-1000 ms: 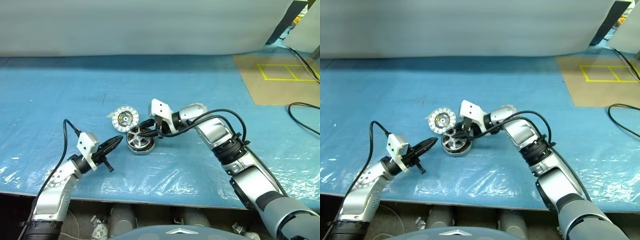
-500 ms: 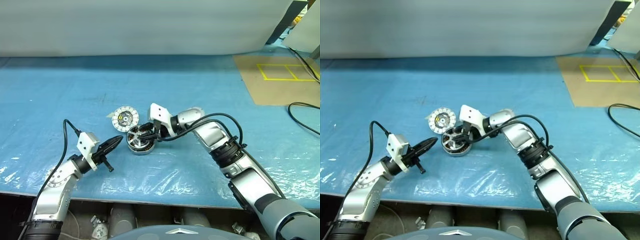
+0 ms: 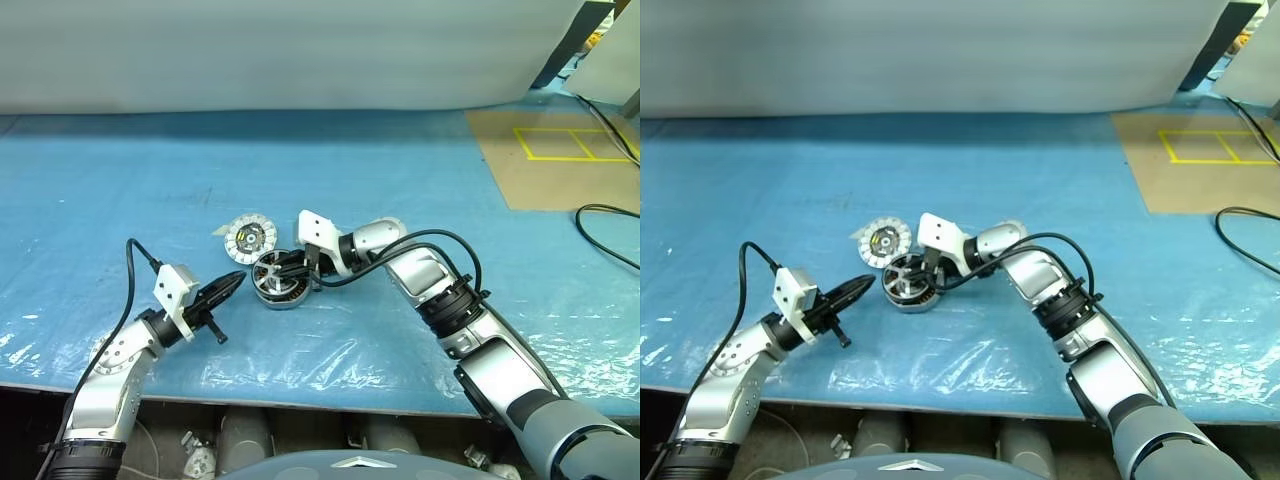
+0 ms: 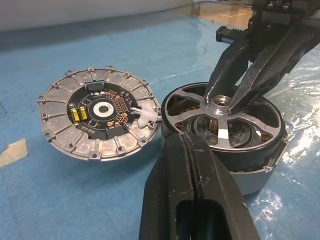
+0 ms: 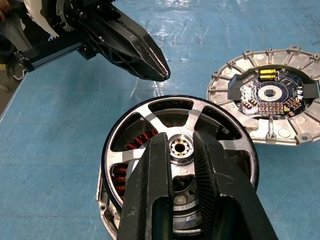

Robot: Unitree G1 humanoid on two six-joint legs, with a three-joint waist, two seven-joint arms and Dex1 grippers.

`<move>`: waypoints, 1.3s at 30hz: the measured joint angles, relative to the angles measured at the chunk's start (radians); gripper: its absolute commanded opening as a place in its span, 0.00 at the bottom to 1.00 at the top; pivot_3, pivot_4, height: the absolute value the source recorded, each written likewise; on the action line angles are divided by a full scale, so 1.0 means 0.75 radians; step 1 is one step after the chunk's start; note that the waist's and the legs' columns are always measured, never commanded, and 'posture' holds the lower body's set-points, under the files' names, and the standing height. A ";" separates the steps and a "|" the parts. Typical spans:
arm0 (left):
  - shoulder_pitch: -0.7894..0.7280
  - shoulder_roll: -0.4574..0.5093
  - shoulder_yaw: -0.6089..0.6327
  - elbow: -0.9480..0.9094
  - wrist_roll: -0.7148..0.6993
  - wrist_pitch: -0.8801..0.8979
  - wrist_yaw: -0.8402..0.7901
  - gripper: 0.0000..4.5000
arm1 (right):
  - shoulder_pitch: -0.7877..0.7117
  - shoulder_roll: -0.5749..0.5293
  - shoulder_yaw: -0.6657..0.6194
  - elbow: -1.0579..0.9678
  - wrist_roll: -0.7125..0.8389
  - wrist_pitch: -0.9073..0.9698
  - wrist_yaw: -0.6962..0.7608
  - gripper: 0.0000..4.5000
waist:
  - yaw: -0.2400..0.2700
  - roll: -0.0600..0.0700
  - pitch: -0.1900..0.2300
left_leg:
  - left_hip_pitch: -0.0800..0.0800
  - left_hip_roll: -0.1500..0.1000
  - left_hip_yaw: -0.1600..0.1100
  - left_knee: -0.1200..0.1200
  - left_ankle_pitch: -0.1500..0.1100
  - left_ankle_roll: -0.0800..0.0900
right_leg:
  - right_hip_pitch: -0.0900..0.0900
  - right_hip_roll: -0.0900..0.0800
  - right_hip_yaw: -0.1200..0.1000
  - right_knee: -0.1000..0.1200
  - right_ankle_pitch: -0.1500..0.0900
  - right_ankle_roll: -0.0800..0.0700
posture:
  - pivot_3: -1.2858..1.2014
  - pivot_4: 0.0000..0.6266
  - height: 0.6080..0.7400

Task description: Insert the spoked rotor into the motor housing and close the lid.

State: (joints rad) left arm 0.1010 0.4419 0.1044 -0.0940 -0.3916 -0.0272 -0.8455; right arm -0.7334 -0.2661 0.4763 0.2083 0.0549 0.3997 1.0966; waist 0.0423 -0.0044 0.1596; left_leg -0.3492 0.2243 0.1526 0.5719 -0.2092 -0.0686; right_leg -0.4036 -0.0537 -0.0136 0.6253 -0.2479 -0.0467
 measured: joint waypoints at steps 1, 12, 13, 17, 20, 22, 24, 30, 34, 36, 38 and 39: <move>0.000 0.000 0.000 0.000 0.000 -0.001 -0.001 0.00 | 0.000 0.000 0.000 0.000 0.000 0.000 0.000 0.06 | 0.000 0.000 0.000 | 0.000 0.000 0.000 0.000 0.000 0.000 | 0.000 0.000 0.000 0.000 0.000 0.000 | 0.52 0.24 1.00; -0.001 0.000 0.000 0.004 0.000 -0.011 -0.002 0.00 | -0.002 -0.004 -0.028 -0.042 0.044 0.087 0.027 0.06 | 0.001 0.000 0.000 | -0.001 0.000 0.000 0.000 0.000 0.000 | 0.000 0.000 0.000 0.000 0.000 0.000 | 0.52 0.24 1.00; -0.003 0.000 0.000 0.004 0.000 -0.010 -0.002 0.00 | -0.005 -0.005 -0.036 -0.048 0.049 0.095 0.027 0.06 | 0.001 0.000 0.000 | -0.001 0.000 0.000 0.000 0.000 0.000 | 0.000 0.000 0.000 0.000 0.000 0.000 | 0.52 0.24 1.00; -0.009 0.001 0.000 0.003 0.000 -0.006 -0.001 0.00 | -0.015 -0.007 -0.044 -0.083 0.065 0.118 0.027 0.06 | 0.001 0.000 0.000 | 0.000 0.000 0.000 0.000 0.000 0.000 | 0.000 0.000 0.000 0.000 0.000 0.000 | 0.52 0.24 1.00; -0.009 0.001 0.000 0.003 0.000 -0.003 -0.001 0.00 | -0.015 -0.010 -0.044 -0.092 0.069 0.121 0.026 0.06 | 0.001 0.000 0.000 | -0.001 0.000 0.000 0.000 0.000 0.000 | 0.000 0.000 0.000 0.000 0.000 0.000 | 0.52 0.24 1.00; -0.008 0.001 0.000 0.000 0.000 0.003 -0.001 0.00 | -0.015 -0.015 -0.044 -0.093 0.069 0.122 0.026 0.06 | 0.001 0.000 0.000 | -0.001 0.000 0.000 0.000 0.000 0.000 | 0.000 0.000 0.000 0.000 0.000 0.000 | 0.52 0.24 1.00; -0.007 0.001 0.000 0.000 0.000 0.005 -0.001 0.00 | -0.015 -0.023 -0.042 -0.093 0.067 0.117 0.026 0.06 | 0.001 0.000 0.000 | -0.001 0.000 0.000 0.000 0.000 0.000 | 0.000 0.000 0.000 0.000 0.000 0.000 | 0.52 0.24 1.00; -0.002 0.001 0.000 -0.001 0.000 0.009 -0.001 0.00 | -0.015 -0.036 -0.035 -0.093 0.057 0.099 0.023 0.06 | 0.000 0.000 0.000 | 0.000 0.000 0.000 0.000 0.000 0.000 | 0.000 0.000 0.000 0.000 0.000 0.000 | 0.52 0.24 1.00; -0.002 0.004 0.000 -0.001 0.000 0.009 -0.001 0.00 | -0.014 -0.034 -0.035 -0.093 0.056 0.088 0.018 0.06 | 0.001 0.000 0.000 | -0.001 0.000 0.000 0.000 0.000 0.000 | 0.000 0.000 0.000 0.000 0.000 0.000 | 0.52 0.24 1.00; -0.002 0.004 0.000 -0.001 -0.001 0.009 -0.001 0.00 | -0.014 -0.034 -0.035 -0.093 0.054 0.087 0.017 0.06 | 0.001 0.000 0.000 | -0.001 0.000 0.000 0.000 0.000 0.000 | 0.000 0.000 0.000 0.000 0.000 0.000 | 0.52 0.24 1.00; -0.002 0.005 0.000 -0.001 -0.001 0.009 -0.002 0.00 | -0.010 -0.036 -0.027 -0.093 0.048 0.082 0.018 0.06 | 0.001 0.000 0.000 | -0.001 0.000 0.000 0.000 0.000 0.000 | 0.000 0.000 0.000 0.000 0.000 0.000 | 0.52 0.24 1.00; -0.002 0.005 0.000 -0.001 -0.001 0.009 -0.002 0.00 | -0.006 -0.037 -0.024 -0.093 0.045 0.080 0.018 0.06 | 0.001 0.000 0.000 | -0.001 0.000 0.000 0.000 0.000 0.000 | 0.000 0.000 0.000 -0.001 0.000 0.000 | 0.52 0.24 1.00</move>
State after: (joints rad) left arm 0.0993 0.4453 0.1041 -0.0944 -0.3922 -0.0203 -0.8467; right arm -0.7380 -0.2941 0.4580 0.1385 0.0888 0.4596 1.1104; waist 0.0428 -0.0044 0.1596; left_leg -0.3496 0.2243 0.1526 0.5718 -0.2092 -0.0687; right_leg -0.4037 -0.0536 -0.0137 0.6249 -0.2479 -0.0467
